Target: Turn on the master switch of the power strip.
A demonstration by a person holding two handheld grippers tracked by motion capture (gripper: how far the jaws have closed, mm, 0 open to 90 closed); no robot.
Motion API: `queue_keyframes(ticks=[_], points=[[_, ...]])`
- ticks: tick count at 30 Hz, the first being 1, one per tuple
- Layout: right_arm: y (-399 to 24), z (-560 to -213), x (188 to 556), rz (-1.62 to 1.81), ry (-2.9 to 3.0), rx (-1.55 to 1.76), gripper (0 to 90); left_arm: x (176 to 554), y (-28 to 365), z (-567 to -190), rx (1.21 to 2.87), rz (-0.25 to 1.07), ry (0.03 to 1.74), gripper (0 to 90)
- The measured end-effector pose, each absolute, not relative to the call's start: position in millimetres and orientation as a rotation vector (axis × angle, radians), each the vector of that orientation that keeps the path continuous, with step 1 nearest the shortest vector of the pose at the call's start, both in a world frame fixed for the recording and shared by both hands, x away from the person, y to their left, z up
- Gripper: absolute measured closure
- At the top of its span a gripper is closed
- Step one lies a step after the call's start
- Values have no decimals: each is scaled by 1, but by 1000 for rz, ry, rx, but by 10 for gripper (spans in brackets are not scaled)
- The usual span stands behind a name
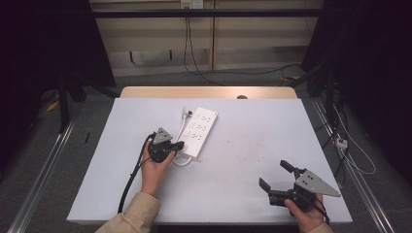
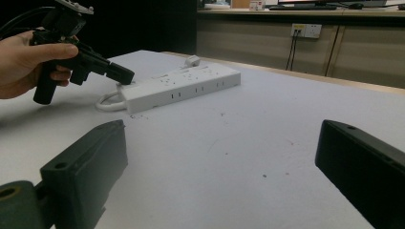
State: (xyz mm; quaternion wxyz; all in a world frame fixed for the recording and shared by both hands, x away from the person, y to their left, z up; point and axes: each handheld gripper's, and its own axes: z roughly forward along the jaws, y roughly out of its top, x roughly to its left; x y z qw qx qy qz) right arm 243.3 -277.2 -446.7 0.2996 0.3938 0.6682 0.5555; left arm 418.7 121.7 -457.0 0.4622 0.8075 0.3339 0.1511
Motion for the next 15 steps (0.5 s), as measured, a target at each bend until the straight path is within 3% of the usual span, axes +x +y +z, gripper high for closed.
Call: queue_keyframes(ticks=[7, 15], points=[[-277, -447, 244, 1476, 1776, 1044, 33, 419, 121, -456, 1940, 367, 851, 898], [-277, -447, 244, 1478, 1777, 1043, 34, 418, 121, -453, 1910, 335, 868, 824]])
